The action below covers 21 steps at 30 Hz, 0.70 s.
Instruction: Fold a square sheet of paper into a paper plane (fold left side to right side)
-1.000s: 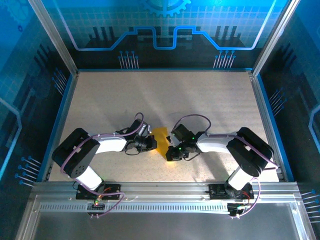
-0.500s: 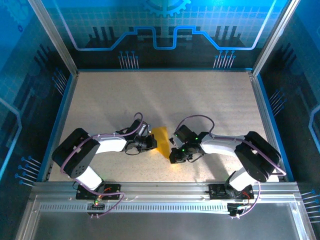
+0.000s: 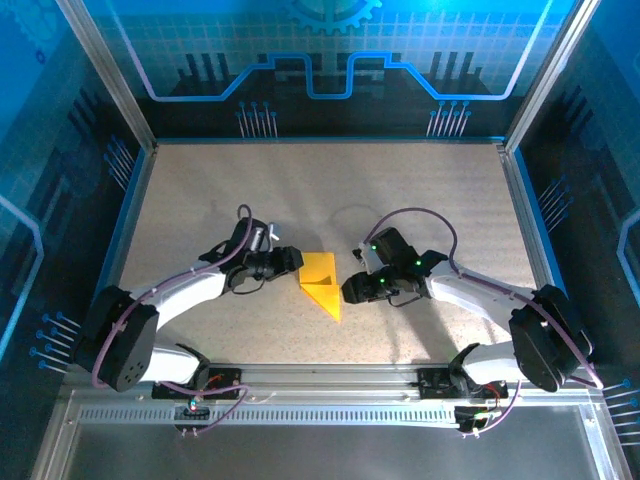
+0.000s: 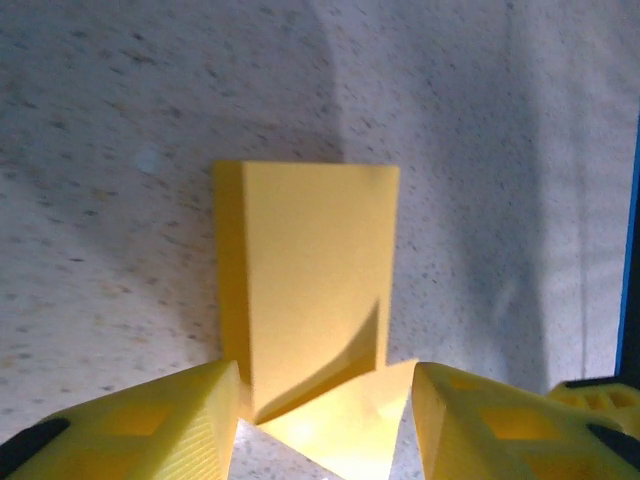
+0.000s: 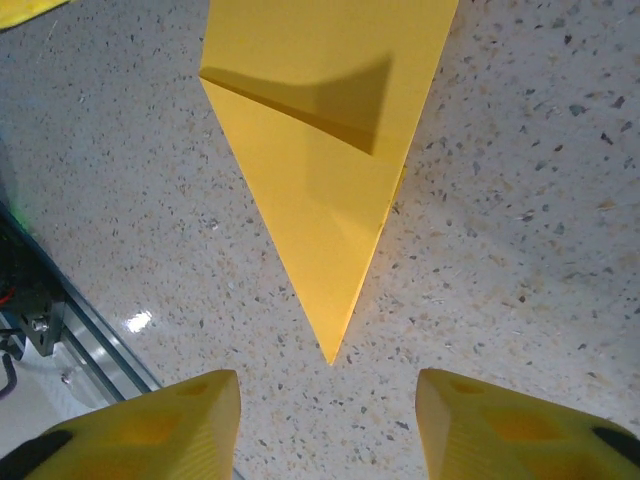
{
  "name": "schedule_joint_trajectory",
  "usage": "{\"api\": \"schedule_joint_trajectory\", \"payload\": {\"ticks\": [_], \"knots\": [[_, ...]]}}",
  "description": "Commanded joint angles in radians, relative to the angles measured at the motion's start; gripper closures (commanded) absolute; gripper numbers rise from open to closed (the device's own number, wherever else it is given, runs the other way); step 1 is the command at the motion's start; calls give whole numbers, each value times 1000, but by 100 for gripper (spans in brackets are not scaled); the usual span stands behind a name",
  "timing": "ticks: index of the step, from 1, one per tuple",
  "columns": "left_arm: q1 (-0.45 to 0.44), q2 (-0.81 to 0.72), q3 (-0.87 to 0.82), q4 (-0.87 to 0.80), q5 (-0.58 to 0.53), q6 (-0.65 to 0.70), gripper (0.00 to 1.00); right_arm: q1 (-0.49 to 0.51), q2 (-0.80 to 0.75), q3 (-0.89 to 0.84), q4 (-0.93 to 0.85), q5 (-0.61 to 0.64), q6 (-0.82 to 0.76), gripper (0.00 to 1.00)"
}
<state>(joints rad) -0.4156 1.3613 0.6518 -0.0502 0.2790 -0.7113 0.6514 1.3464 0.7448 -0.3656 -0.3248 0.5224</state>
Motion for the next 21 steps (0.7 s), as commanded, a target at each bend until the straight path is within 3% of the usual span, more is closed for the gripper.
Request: {"api": "schedule_joint_trajectory", "payload": {"ticks": [1, 11, 17, 21], "knots": [[19, 22, 0, -46, 54, 46, 50, -10, 2, 17, 30, 12, -2, 48], [21, 194, 72, 28, 138, 58, 51, 14, 13, 4, 70, 35, 27, 47], [20, 243, 91, 69, 175, 46, 59, 25, 13, -9, 67, 38, 27, 47], [20, 268, 95, 106, 200, 34, 71, 57, 13, -6, 60, 82, 37, 46]]}}
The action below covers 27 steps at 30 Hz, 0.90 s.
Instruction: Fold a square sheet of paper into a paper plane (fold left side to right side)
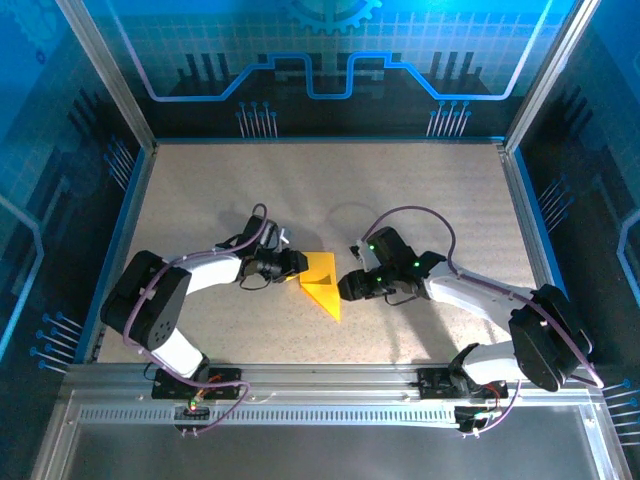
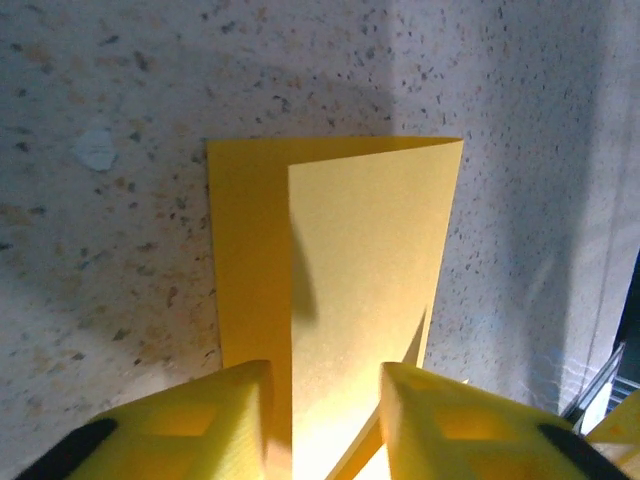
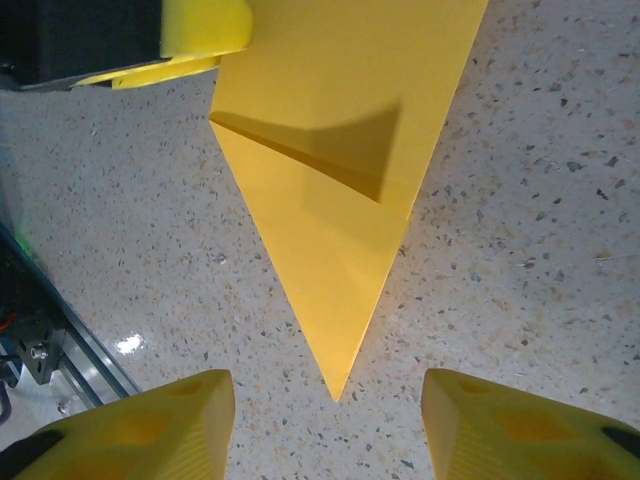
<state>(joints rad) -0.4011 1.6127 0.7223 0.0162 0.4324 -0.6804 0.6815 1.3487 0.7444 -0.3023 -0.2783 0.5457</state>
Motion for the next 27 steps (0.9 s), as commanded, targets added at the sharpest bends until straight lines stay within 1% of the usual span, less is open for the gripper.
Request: {"api": "schedule_joint_trajectory", "payload": {"ticks": [1, 3, 6, 11, 16, 17, 21, 27], "knots": [[5, 15, 22, 47, 47, -1, 75, 36, 10, -4, -5, 48, 18, 46], [5, 7, 21, 52, 47, -3, 82, 62, 9, -1, -6, 79, 33, 46], [4, -15, 22, 39, 48, -6, 88, 125, 8, 17, -19, 164, 60, 46], [0, -56, 19, 15, 40, -29, 92, 271, 41, 78, -74, 402, 120, 45], [-12, -76, 18, -5, 32, -48, 93, 407, 125, 131, -97, 583, 184, 45], [-14, -76, 20, -9, 31, -48, 93, 431, 149, 170, -114, 621, 192, 45], [-19, -80, 20, -13, 30, -55, 93, 477, 234, 239, -176, 725, 208, 46], [-32, -80, 30, -16, 26, -60, 93, 489, 326, 293, -193, 775, 189, 48]]}}
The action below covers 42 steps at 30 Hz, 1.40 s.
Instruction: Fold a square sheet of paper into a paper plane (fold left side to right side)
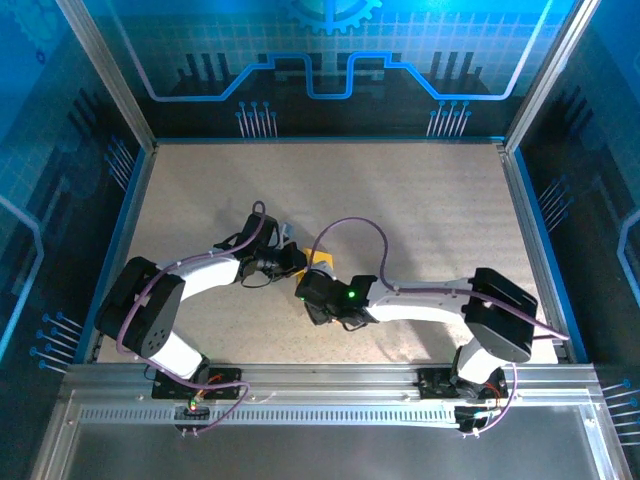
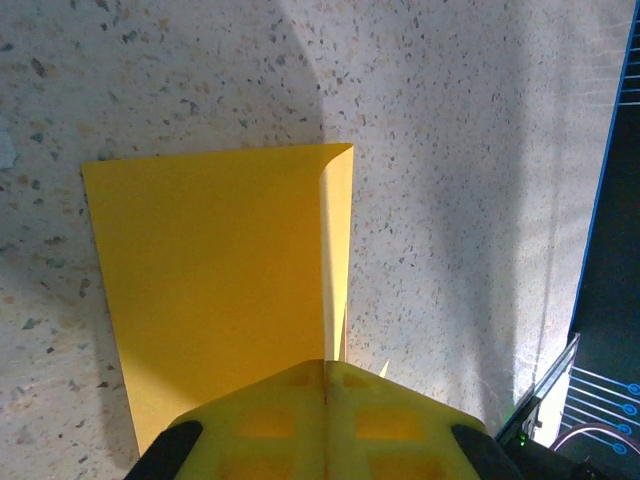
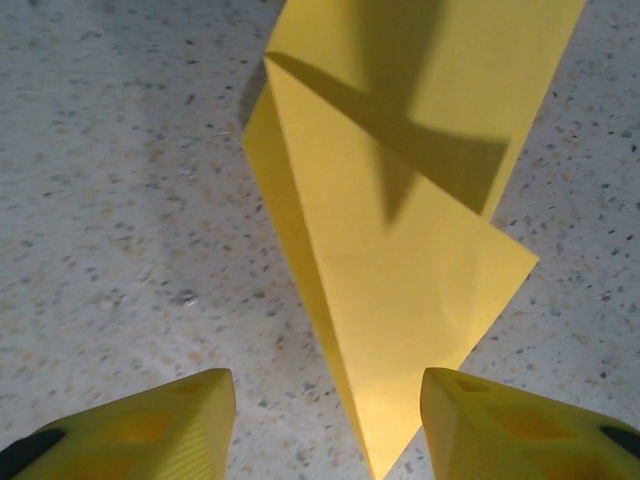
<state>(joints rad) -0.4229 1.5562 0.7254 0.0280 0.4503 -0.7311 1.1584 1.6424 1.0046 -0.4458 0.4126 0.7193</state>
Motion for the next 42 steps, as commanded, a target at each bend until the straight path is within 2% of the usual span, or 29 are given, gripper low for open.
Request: {"api": "schedule_joint_trajectory", "payload": {"ticks": [1, 18, 23, 27, 34, 38, 42], "knots": [[-11, -23, 29, -30, 8, -9, 93, 13, 43, 39, -50, 87, 16, 49], [-18, -25, 38, -36, -1, -12, 93, 2, 150, 73, -60, 103, 12, 63], [-18, -24, 39, -36, 0, -13, 93, 0, 152, 70, -54, 99, 16, 71], [-18, -26, 39, -36, -3, -12, 92, -3, 152, 65, -51, 91, 15, 84], [-9, -50, 45, -76, -16, 13, 77, -22, 142, 31, -27, 54, 21, 100], [36, -98, 40, -122, -13, 44, 68, -47, 94, -11, 21, -3, 3, 100], [105, -163, 43, -189, -7, 91, 58, -103, 31, -65, 104, -146, -34, 100]]}}
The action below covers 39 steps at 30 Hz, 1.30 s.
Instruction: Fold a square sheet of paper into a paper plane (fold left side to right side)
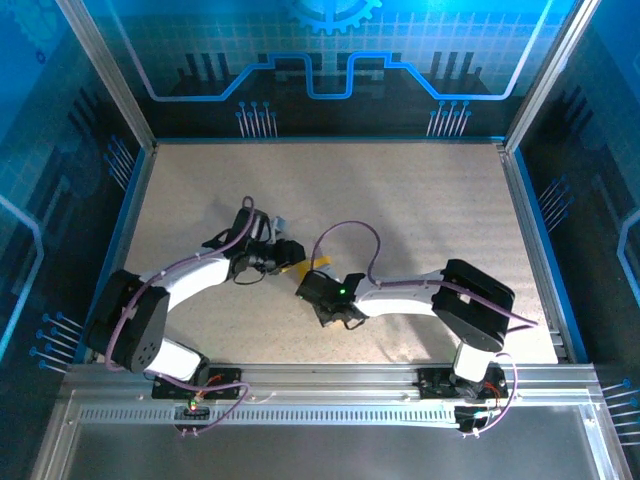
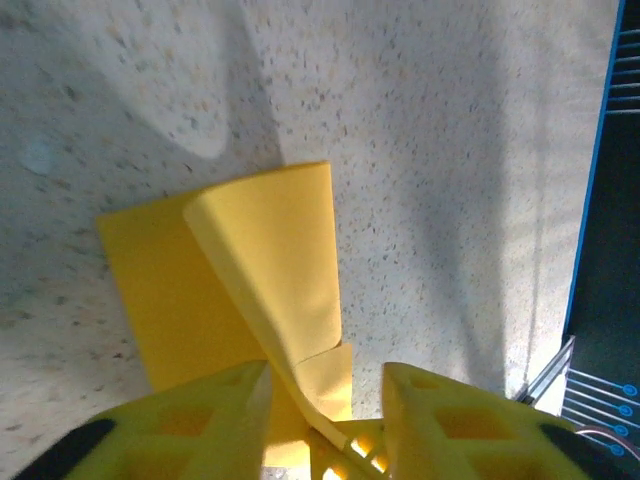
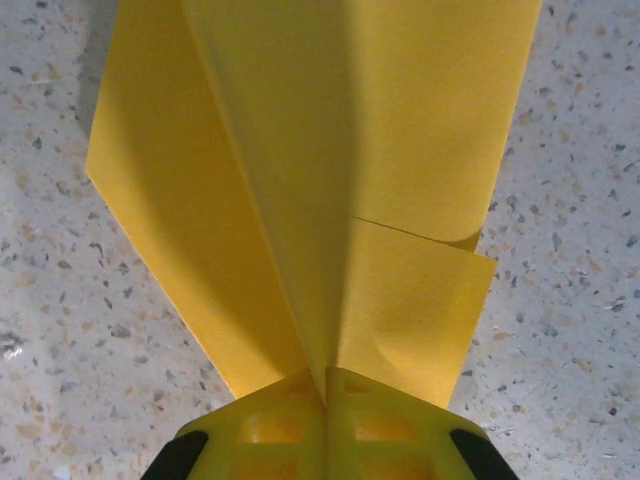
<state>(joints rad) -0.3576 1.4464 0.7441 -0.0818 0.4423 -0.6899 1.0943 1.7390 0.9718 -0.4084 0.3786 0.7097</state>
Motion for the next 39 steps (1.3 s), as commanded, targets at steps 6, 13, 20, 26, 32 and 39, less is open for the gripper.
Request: {"api": "schedule_joint_trajectory", "payload": {"ticks": [6, 13, 20, 26, 32, 39], "knots": [[114, -108, 17, -124, 52, 105, 53, -150, -132, -141, 262, -403, -48, 100], [90, -68, -50, -32, 128, 96, 52, -261, -74, -223, 458, -702, -23, 100], [32, -44, -84, 1, 108, 81, 52, -302, -56, -269, 577, -791, 15, 100], [-35, 6, -105, 67, 82, 36, 54, -329, -35, -298, 640, -830, 44, 100], [-75, 57, -102, 104, 61, 13, 60, -341, -32, -312, 655, -826, 63, 100], [-102, 132, -64, 116, 40, 16, 59, -343, -32, -323, 661, -825, 71, 100]]}}
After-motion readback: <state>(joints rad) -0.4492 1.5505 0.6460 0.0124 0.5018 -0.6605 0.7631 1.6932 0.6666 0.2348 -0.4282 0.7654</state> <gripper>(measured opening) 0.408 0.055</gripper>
